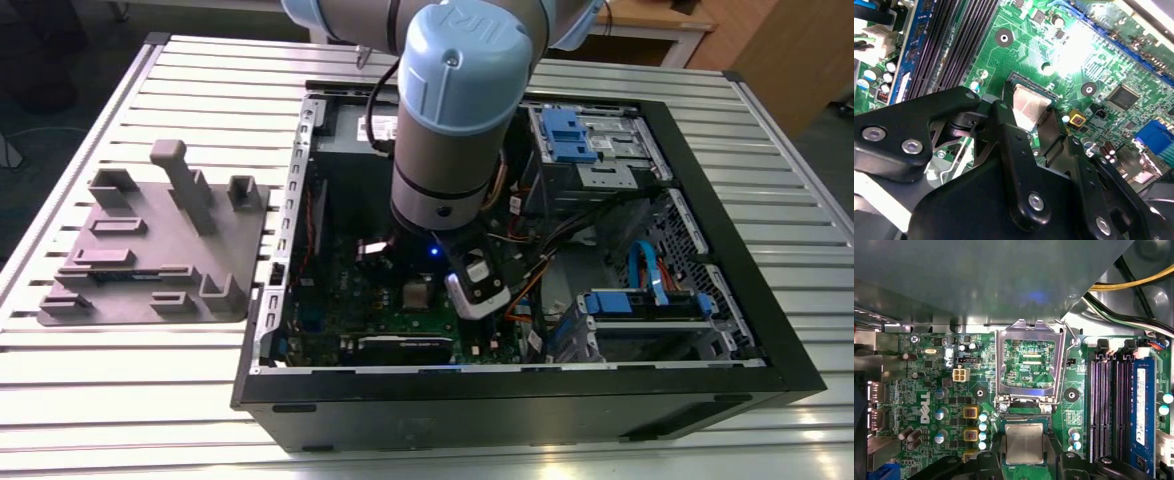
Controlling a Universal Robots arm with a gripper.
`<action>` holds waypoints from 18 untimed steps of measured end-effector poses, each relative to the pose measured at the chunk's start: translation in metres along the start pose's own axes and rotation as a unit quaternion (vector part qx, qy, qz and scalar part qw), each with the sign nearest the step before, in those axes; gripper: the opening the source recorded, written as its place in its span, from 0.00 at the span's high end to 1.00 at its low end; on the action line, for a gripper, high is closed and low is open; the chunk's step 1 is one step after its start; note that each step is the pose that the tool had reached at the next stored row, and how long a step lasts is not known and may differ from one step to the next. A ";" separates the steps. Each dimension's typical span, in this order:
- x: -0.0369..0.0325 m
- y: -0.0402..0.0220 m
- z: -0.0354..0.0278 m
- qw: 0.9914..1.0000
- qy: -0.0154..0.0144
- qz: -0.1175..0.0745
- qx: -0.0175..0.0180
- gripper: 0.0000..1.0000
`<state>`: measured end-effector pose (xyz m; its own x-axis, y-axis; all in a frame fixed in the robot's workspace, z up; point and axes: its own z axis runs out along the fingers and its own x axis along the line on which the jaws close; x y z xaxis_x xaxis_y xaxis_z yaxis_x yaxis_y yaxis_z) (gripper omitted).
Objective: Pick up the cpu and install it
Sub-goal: 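Place the cpu into insertion slot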
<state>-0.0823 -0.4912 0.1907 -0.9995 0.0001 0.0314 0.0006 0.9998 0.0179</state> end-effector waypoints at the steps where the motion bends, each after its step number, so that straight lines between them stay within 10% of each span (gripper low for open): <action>1: 0.0000 0.0000 0.0002 1.000 0.000 0.000 0.000 0.56; 18: -0.0001 -0.0001 0.0029 1.000 0.000 0.000 0.000 0.49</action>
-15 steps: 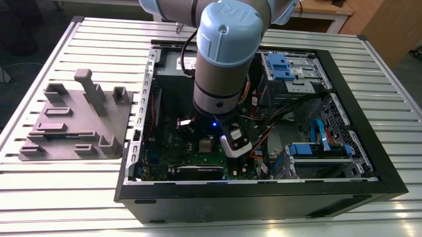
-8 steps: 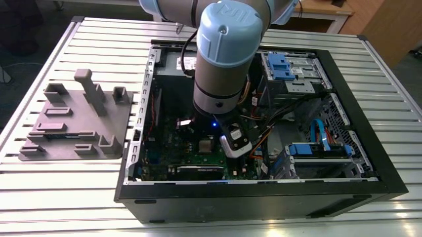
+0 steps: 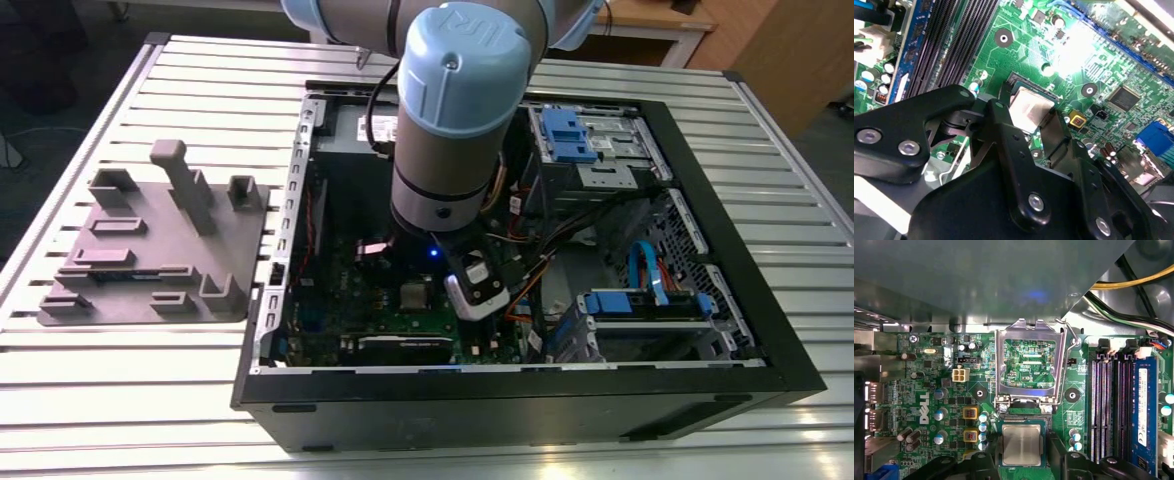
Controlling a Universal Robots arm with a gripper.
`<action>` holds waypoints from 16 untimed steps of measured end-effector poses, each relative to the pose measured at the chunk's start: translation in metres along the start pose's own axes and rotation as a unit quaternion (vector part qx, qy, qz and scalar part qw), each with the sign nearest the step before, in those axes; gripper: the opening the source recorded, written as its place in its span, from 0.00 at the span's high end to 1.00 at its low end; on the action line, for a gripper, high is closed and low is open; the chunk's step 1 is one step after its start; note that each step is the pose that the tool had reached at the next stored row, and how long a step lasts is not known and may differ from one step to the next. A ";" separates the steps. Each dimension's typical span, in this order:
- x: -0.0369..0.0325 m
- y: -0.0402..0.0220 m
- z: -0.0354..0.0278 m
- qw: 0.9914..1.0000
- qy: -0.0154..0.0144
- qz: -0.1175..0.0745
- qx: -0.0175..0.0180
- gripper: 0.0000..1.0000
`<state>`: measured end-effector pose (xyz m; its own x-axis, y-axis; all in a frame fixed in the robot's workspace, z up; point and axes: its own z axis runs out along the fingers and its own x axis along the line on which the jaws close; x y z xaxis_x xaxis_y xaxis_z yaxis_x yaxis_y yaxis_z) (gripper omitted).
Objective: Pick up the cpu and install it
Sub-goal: 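Place the cpu into insertion slot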
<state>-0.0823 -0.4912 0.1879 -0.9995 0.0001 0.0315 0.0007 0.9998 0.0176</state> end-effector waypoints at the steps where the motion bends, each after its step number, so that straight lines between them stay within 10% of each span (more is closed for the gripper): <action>1: 0.0000 0.0000 0.0001 1.000 0.000 0.000 0.000 0.49; 16: -0.0032 0.0002 0.0002 1.000 0.000 0.000 -0.002 0.49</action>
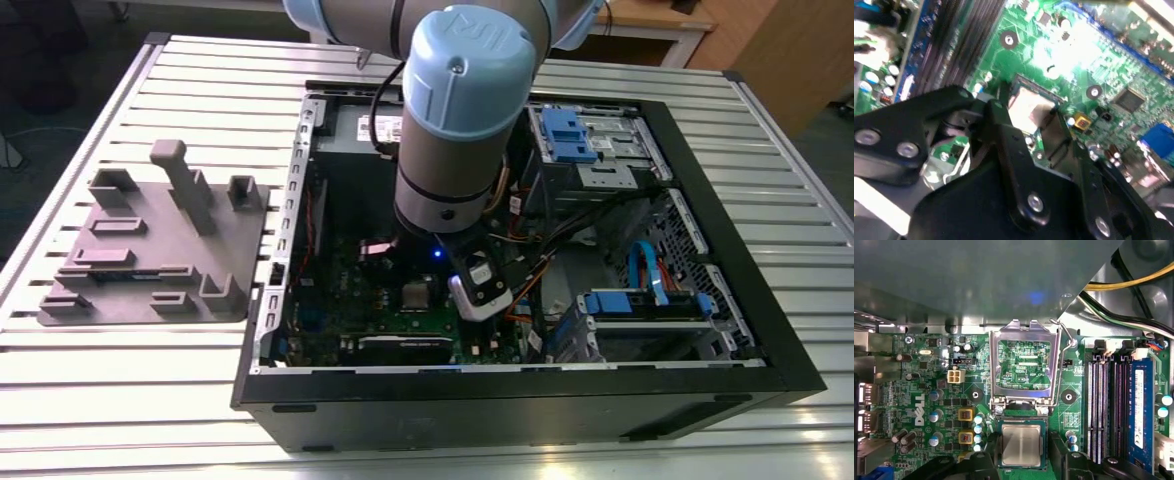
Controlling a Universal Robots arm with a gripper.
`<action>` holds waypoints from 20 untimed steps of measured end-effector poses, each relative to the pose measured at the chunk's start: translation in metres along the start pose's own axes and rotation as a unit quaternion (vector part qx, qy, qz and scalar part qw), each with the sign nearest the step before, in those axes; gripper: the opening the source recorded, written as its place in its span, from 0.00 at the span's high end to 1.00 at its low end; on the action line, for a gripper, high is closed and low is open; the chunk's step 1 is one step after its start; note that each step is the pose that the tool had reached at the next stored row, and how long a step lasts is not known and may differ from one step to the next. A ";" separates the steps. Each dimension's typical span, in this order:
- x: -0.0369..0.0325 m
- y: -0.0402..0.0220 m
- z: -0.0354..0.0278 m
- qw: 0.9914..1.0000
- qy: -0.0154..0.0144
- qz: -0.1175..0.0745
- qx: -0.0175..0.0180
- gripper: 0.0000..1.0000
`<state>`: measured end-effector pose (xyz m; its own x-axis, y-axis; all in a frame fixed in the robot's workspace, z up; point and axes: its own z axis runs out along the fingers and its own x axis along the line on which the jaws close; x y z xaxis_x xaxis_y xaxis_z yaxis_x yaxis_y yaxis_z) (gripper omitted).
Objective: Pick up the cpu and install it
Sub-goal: 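Place the cpu into insertion slot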
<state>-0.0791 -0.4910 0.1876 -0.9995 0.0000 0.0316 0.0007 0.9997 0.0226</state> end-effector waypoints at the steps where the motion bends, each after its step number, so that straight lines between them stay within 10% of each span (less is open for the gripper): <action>1: 0.0000 0.0000 -0.0002 1.000 0.000 0.000 0.000 0.49; 20: 0.0001 -0.0006 0.0000 1.000 0.001 -0.002 -0.001 0.49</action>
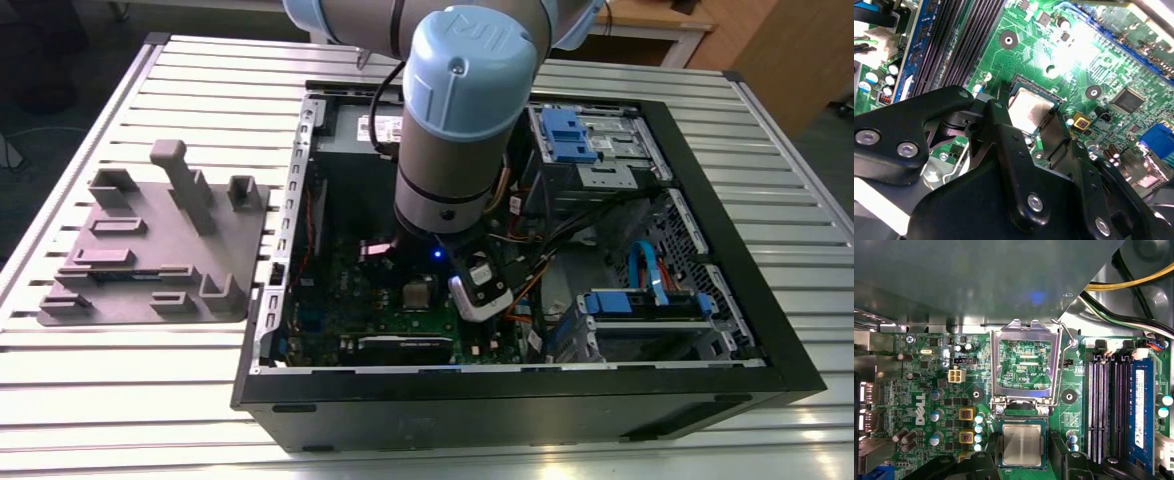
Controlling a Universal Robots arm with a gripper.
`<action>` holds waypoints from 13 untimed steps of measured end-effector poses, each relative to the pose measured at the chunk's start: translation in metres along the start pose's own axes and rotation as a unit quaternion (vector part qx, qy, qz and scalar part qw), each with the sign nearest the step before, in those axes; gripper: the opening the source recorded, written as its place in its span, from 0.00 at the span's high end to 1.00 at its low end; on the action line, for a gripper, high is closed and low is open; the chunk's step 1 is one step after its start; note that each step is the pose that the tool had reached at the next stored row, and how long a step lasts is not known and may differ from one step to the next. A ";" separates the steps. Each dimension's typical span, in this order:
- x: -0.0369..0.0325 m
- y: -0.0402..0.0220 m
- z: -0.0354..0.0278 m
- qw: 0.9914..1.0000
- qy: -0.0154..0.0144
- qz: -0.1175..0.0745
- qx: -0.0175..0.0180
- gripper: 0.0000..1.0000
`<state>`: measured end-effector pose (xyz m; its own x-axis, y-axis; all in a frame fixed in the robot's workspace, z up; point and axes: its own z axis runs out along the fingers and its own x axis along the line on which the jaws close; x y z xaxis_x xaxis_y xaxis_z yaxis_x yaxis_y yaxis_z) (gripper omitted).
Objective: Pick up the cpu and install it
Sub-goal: 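Place the cpu into insertion slot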
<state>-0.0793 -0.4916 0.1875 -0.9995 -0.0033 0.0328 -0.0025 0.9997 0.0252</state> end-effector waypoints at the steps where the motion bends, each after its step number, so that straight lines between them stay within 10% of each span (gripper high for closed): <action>1: 0.0000 0.0000 0.0001 1.000 0.000 0.000 0.000 0.49; 13: -0.0004 0.0000 0.0001 1.000 0.000 0.000 0.000 0.42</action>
<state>-0.0789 -0.4917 0.1874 -0.9995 -0.0033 0.0327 -0.0024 0.9997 0.0256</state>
